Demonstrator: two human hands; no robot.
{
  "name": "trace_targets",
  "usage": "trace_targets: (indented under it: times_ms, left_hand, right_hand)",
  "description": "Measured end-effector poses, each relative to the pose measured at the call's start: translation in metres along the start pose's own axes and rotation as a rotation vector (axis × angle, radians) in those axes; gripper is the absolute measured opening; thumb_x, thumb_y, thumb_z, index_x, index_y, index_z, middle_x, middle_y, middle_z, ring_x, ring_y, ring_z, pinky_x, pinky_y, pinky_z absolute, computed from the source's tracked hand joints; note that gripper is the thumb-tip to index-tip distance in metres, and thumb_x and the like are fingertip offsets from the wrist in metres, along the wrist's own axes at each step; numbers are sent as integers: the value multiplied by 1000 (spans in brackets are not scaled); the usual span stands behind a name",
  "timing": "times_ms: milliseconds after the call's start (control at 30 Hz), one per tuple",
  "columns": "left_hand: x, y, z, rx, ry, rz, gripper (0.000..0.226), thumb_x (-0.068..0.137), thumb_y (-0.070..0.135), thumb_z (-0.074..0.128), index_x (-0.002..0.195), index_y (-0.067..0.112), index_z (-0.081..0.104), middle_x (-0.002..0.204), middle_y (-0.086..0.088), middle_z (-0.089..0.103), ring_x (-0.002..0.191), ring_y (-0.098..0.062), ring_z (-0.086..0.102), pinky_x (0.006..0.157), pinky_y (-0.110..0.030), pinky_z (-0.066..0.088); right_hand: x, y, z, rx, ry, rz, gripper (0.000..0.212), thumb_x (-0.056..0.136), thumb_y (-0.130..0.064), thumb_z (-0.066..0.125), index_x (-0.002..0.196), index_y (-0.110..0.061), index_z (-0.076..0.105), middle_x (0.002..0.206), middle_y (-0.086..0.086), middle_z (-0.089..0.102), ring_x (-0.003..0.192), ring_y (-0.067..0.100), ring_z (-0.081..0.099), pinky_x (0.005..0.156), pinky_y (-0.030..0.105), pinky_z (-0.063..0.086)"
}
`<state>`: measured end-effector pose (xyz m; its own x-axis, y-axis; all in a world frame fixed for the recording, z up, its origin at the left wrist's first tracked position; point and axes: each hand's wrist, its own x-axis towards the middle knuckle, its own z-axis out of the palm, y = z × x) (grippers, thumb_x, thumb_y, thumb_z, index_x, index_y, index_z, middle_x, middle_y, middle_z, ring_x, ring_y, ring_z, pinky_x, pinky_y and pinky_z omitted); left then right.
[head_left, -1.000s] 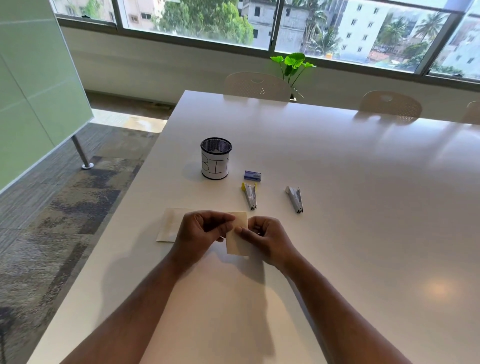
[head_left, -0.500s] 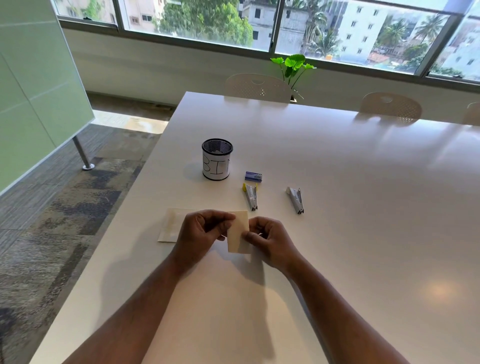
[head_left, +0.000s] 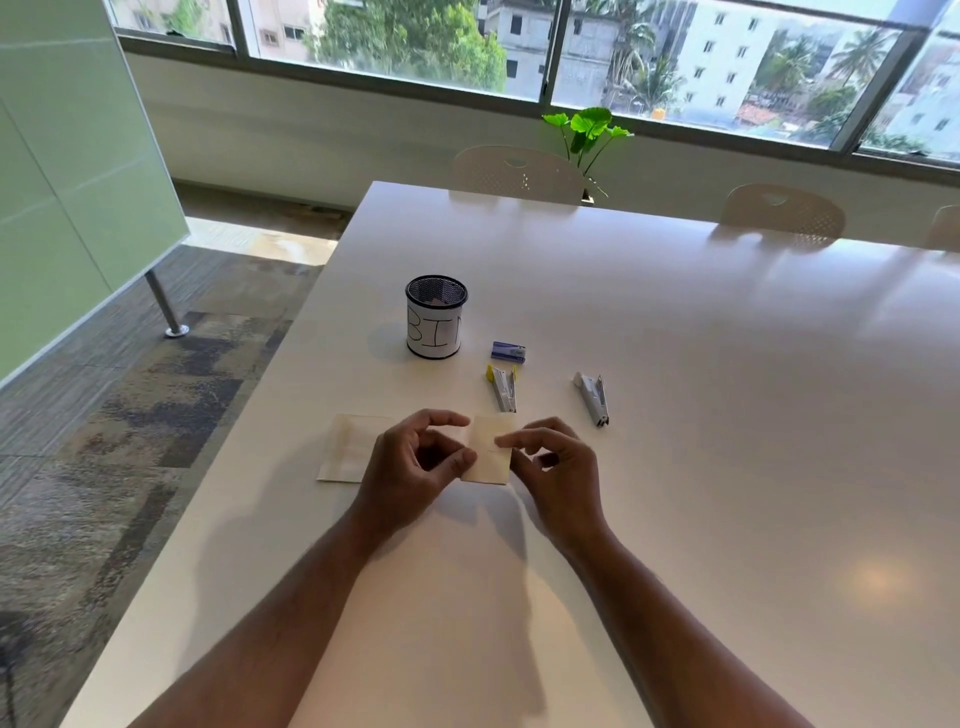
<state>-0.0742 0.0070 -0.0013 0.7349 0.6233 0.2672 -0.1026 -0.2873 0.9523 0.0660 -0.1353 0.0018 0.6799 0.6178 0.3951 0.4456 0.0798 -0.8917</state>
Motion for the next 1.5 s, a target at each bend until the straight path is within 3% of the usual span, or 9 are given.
trace_targets:
  times_ms: [233,400,567,700,967,1067,1200,1367,1500]
  left_hand:
    - [-1,7,-2,-19,40,16,45,82,3,84,122,14,67,82,-5,79,75,-20,76,73,-27,61]
    - [-1,8,-3,-59,19,11,36,82,0,83,111,18,74,82,-5,80,73,-19,76,74,-28,62]
    - [-1,7,-1,-14,-16,-9,22,84,10,83,102,20,77,81,-2,81,70,-20,77,64,-23,59]
    - [1,5,-1,16,-30,-15,14,88,13,80,99,21,77,80,0,80,67,-20,76,61,-21,57]
    - [2,1,0,-13,-5,-55,9,91,13,77,100,14,78,77,-5,79,64,-21,74,58,-27,57]
    - [3,0,-2,-33,22,-50,11,91,12,77,100,17,76,79,-4,80,66,-22,76,58,-26,57]
    - [4,0,-3,-73,67,-63,17,91,18,77,105,16,68,82,-5,81,70,-25,78,59,-28,60]
    - [2,-3,-2,-67,31,-82,22,94,23,75,108,16,59,84,-4,81,73,-24,79,60,-28,61]
    - [2,-3,1,-45,33,-79,23,95,31,72,108,15,60,87,-1,82,76,-22,79,63,-27,59]
  right_hand:
    - [0,-2,0,121,2,161,31,93,0,69,117,-19,69,91,3,78,84,23,75,75,35,64]
    - [0,-2,0,-25,-123,168,21,86,-34,83,89,-15,77,78,5,75,69,23,68,62,42,55]
    - [1,-1,-1,-93,-232,137,27,90,-40,77,84,-14,77,75,3,72,67,20,64,62,35,53]
    - [2,3,-1,-92,-299,190,24,98,-34,68,90,-14,76,85,8,73,80,32,68,72,49,56]
    - [3,3,-1,96,-278,271,16,90,-28,63,89,-19,77,80,1,72,75,16,63,71,35,48]
    - [4,6,-3,21,-295,216,16,90,-28,70,99,-18,78,85,8,73,75,15,61,69,34,49]
    - [3,4,-4,-81,-324,157,21,88,-38,80,101,-21,78,81,-5,72,68,12,59,62,25,48]
    - [7,-7,-2,211,-216,277,17,89,-15,79,98,-2,74,84,8,78,72,19,71,63,26,56]
    - [7,-17,0,484,-144,374,32,89,-16,74,109,5,63,95,19,75,76,27,74,58,28,61]
